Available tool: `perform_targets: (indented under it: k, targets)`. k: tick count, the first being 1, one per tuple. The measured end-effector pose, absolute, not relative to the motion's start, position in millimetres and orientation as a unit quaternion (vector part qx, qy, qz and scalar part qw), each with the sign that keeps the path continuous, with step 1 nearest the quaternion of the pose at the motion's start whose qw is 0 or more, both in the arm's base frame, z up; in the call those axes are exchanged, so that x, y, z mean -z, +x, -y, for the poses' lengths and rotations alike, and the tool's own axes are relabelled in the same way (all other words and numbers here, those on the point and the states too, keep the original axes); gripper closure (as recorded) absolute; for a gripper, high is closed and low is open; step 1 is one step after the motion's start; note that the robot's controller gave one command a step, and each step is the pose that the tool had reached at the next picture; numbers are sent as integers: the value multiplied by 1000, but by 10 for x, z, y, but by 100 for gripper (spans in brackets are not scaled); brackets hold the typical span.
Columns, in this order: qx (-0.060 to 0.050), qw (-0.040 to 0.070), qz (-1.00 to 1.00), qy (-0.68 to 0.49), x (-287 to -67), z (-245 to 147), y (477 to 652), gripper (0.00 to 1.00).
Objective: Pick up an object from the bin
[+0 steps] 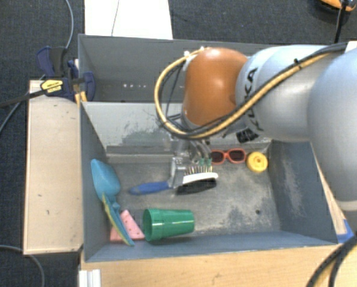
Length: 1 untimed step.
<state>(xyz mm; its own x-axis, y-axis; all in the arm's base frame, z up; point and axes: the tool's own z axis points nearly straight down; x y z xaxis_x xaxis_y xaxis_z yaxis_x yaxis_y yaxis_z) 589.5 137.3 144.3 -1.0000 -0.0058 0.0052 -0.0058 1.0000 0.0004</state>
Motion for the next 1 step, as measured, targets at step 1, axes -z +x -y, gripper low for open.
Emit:
perform_targets:
  k: [1]
  targets:
    - [1,-1,1000,1,-1489,-1367,5915,0]
